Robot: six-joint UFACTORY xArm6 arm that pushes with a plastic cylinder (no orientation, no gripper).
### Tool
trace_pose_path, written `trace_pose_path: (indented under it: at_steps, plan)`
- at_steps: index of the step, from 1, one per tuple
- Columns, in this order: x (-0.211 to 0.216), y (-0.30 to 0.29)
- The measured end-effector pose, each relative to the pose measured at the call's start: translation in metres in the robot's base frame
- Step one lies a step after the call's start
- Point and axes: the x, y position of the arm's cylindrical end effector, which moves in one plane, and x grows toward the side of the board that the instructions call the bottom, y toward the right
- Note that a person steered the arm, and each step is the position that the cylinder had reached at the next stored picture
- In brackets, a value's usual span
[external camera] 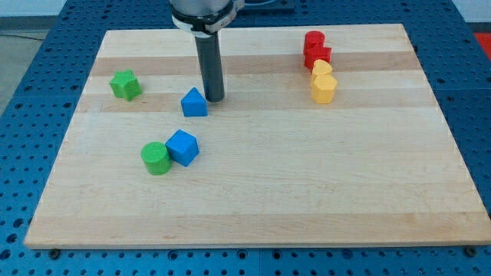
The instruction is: Move the blue triangle to the bottom of the green star
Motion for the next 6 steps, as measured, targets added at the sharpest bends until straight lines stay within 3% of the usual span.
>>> trace_pose_path:
  at_steps: [2,5,6]
  plan:
    - [0.016,0.011]
    - [0.03,-0.107]
    - [0.045,-0.11]
